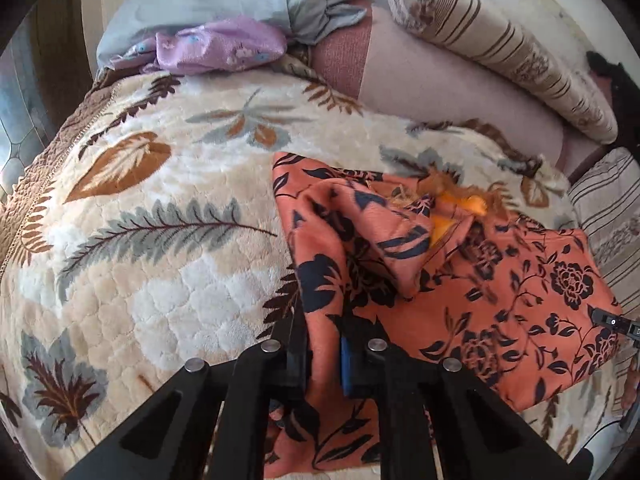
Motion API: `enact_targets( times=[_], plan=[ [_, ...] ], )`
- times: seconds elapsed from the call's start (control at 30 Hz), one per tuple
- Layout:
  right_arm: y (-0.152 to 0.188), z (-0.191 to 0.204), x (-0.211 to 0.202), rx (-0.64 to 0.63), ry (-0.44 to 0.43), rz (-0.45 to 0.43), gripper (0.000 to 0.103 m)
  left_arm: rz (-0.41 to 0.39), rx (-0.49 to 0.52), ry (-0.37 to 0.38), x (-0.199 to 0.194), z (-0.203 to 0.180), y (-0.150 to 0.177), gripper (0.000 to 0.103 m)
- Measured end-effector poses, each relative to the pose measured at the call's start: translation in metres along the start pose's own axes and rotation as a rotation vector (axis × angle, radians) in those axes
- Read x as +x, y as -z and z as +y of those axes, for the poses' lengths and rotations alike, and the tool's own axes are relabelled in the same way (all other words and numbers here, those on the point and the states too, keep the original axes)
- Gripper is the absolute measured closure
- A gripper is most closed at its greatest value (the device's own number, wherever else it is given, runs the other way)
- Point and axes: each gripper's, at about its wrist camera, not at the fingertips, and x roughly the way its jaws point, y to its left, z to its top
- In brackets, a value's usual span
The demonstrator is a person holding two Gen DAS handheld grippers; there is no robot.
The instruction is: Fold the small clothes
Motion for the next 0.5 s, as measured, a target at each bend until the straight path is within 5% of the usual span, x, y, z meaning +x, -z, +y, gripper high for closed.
enact_targets(
  times=[0.13, 0.27, 0.37, 0.4, 0.5],
  plan=[
    [0.04, 0.017, -0.053, -0.042, -0.022, -0.033, 0.081, -0.066, 0.03, 0.044, -0.064, -0.007, 0.037, 0.093],
    [0.119, -0.006, -0.069, 0.039, -0.074, 0.032, 0.079, -0.017, -0.014, 0.078, -0.082, 0.004, 0.118, 0.091],
    [0.185, -0.041, -0.034, 0.064, 0.026, 0.182, 0.067, 0.116, -0.029, -0.015, -0.037, 0.024, 0.179, 0.074],
    [0.199, -0.053, -0.027, 0.091, 0.044, 0.204, 0.066, 0.069, -0.035, 0.01, -0.036, 0.032, 0.188, 0.071],
    [0.202, -0.066, -0.05, 0.167, -0.008, 0.101, 0.05, 0.041, -0.051, -0.029, -0.054, 0.032, 0.177, 0.054]
  ],
)
